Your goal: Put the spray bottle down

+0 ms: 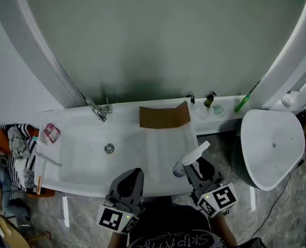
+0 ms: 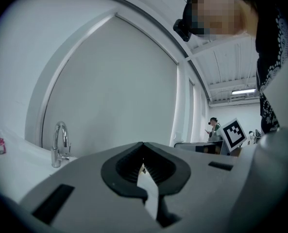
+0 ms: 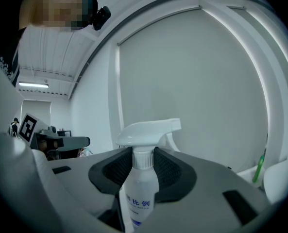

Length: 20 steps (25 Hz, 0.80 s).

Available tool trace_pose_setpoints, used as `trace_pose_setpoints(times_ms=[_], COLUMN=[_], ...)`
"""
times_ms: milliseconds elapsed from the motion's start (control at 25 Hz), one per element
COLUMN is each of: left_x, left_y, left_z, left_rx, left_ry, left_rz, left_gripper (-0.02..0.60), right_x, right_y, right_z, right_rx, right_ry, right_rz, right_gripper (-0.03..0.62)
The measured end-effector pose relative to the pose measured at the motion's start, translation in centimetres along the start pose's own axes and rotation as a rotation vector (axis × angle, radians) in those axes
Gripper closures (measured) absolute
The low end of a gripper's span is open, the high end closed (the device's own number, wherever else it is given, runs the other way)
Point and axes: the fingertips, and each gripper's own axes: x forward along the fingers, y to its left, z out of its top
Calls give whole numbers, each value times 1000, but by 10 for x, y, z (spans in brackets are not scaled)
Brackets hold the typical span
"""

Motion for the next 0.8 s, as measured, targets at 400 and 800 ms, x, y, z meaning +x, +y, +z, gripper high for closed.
trace_pose_setpoints(times_ms=[400,800], left_x=[11,19], left_y=[11,28], left_z=[19,21], left_rx=[17,11], left_ry=[-5,1], left_rz=[-43,-36], left_gripper=[580,580], right_x=[8,71], right_y=[-6,-37], right_z=[1,-15], right_rx=[-23,-157], right_ry=[6,11], right_rz=[-47,-72], right_gripper=[448,448])
